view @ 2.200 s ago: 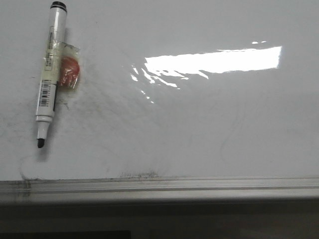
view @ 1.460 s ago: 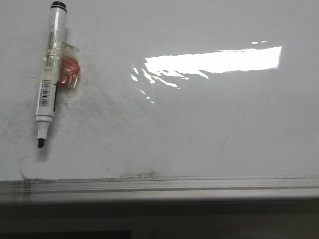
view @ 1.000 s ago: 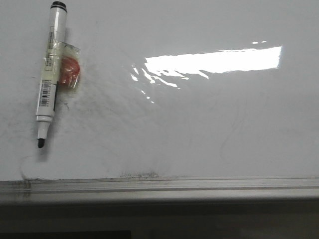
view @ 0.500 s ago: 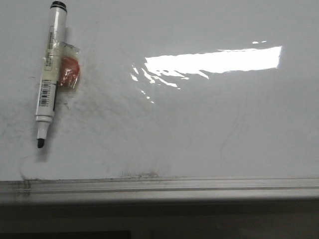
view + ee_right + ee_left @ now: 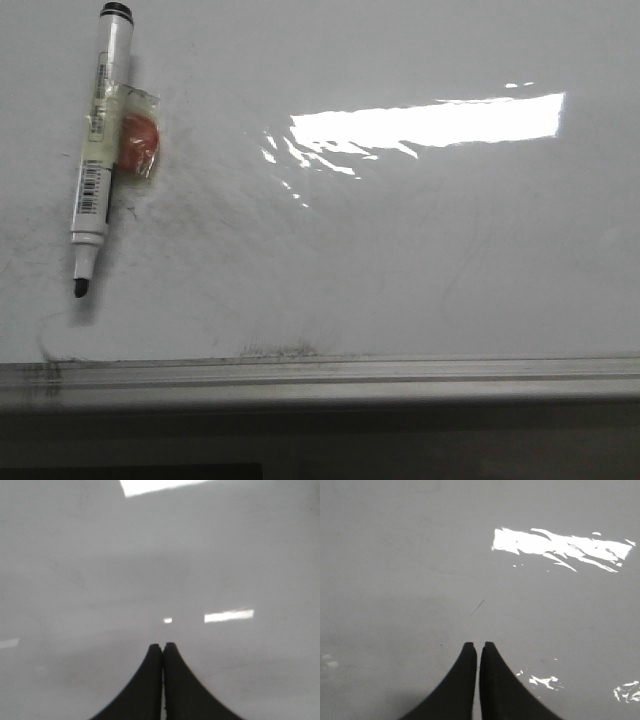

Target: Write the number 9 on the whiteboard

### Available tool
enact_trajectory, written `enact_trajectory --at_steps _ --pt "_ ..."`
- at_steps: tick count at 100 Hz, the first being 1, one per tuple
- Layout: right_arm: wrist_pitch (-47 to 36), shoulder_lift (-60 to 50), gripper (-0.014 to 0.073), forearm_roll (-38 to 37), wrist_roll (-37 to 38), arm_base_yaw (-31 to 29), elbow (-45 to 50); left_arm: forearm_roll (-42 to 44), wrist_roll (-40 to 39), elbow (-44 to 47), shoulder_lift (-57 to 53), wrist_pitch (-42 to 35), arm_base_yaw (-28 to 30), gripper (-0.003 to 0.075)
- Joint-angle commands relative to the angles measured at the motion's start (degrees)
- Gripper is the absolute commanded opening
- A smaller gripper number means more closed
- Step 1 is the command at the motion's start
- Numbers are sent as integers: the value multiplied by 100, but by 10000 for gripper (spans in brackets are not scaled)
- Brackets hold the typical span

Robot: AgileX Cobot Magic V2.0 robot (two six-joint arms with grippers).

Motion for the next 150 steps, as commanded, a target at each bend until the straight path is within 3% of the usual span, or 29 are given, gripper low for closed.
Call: enact_trajectory --at_steps 1,12,17,29,36,58,81,131,150 --pt "-16 349 -63 195 -39 -43 -447 -135 127 -360 347 -164 -5 -20" --pt "-11 439 -63 267 -39 -43 -506 -166 192 -390 614 -124 -5 31" --pt "-23 439 -63 267 -39 -43 -506 -207 192 -390 725 -124 -5 115" --pt "-61 439 -63 267 -39 -43 -506 -635 192 -390 948 -362 -5 397" --pt "-61 439 -64 267 -39 -43 -506 -737 192 -390 1055 -588 -5 471" --pt "53 439 -63 267 -39 203 -495 -822 253 -390 1147 -964 -5 448" --pt "78 439 -63 276 -39 414 -495 -813 1143 -390 1147 -971 -210 444" --pt "36 439 -63 276 -39 414 -495 -957 1363 -390 1184 -1326 -2914 441" --pt "36 439 -63 276 -39 414 -495 -946 1363 -390 1832 -2165 -3808 441"
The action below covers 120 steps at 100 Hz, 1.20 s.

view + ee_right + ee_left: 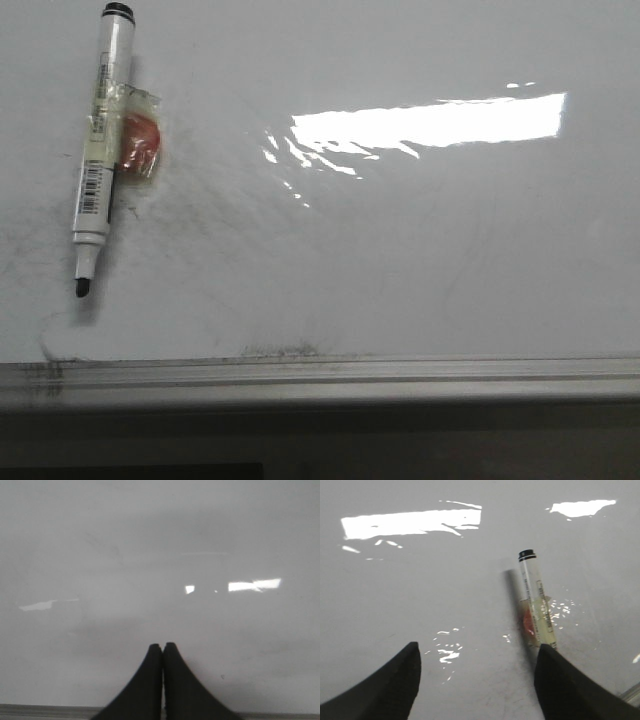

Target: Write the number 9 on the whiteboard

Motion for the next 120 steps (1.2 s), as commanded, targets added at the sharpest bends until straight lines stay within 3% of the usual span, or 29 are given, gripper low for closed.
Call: enact_trajectory --at_steps 1,41,56,74,120 --pt "-426 105 -63 53 -39 3 -194 -68 9 -204 402 -907 -358 441" --pt "-426 105 -63 53 -39 3 -194 -263 -200 -204 2356 -2843 -2002 441" --pt "-426 105 -64 53 -39 3 -194 -581 -208 -204 3013 -3547 -2346 441" --pt "-426 105 -64 53 -39 3 -194 -703 -208 -204 3669 -3879 -2468 433" --pt "-399 105 -63 53 -39 65 -194 -1244 -208 -204 4482 -4118 -2468 98"
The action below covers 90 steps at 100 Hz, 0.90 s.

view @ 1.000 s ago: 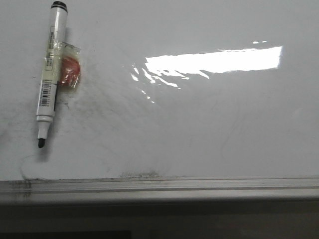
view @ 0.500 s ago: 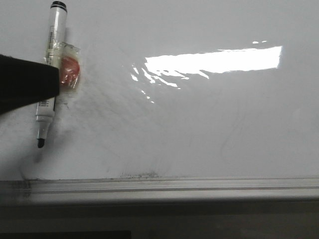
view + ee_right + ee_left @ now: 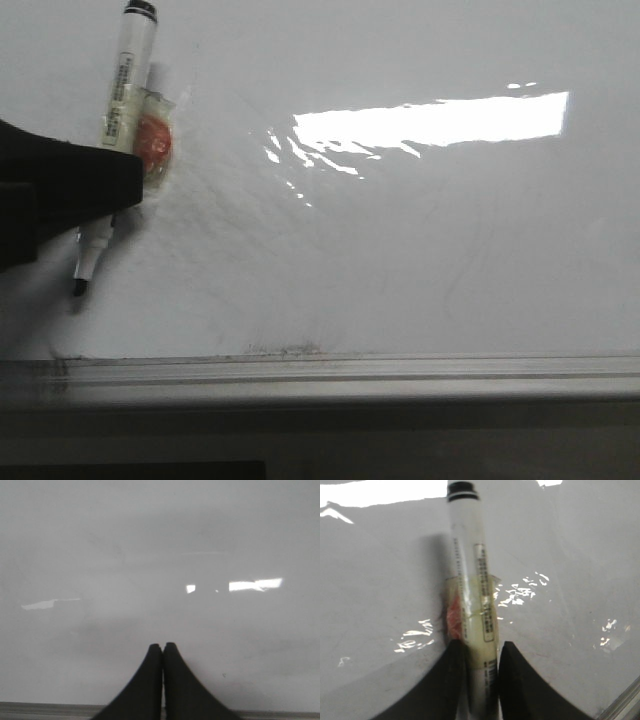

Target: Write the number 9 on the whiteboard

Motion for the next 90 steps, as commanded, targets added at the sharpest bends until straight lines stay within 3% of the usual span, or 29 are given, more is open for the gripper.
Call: enact_trajectory --at_steps 1,18,40,65,74,90 --pt "-399 105 -63 53 -39 51 -194 -309 -47 -98 92 -45 0 93" --pt "-386 105 -63 53 -39 339 -194 -297 -47 -98 92 -79 0 -21" --pt "-204 128 -63 53 -79 852 -394 84 -47 -122 -49 -114 0 -20" --pt "244 765 -55 777 -1301 1840 -1098 932 4 -551 -350 486 0 -20" --pt "299 1172 19 1152 -1721 2194 -1392 1539 4 -738 -390 812 0 -20" --pt "309 1951 256 1468 -2118 2877 -1899 2824 4 -955 -405 1348 0 -20"
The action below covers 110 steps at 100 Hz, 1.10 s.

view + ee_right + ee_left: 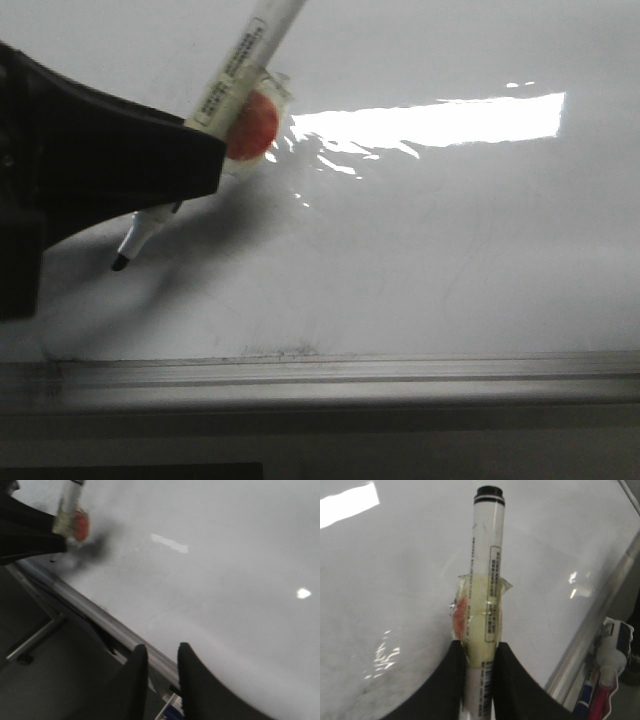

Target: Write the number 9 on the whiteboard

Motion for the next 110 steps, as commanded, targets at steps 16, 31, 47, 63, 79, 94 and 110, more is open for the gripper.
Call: enact_trajectory --at_steps 16,31,47,63,79,94,110 --pt "-430 1143 313 259 -268 826 -907 1328 4 -254 -104 -123 -12 -20" --pt "-835 1682 313 259 -268 1265 -1214 1684 4 -254 -104 -136 -12 -20" --pt "-996 2284 313 303 -268 1600 -1523 1768 4 -254 -104 -256 -12 -20" --pt "-1096 2798 313 349 -268 1626 -1765 1867 4 -254 -104 -388 -12 -20" --pt "-1041 3149 312 563 -268 1626 -1973 1867 4 -254 -104 -400 -12 -20" --pt "-1039 3319 233 677 -268 1626 -2027 1867 4 -254 -104 -400 -12 -20" --pt "-1025 3352 4 758 -268 1626 -2027 1867 4 -254 -104 -400 -12 -20"
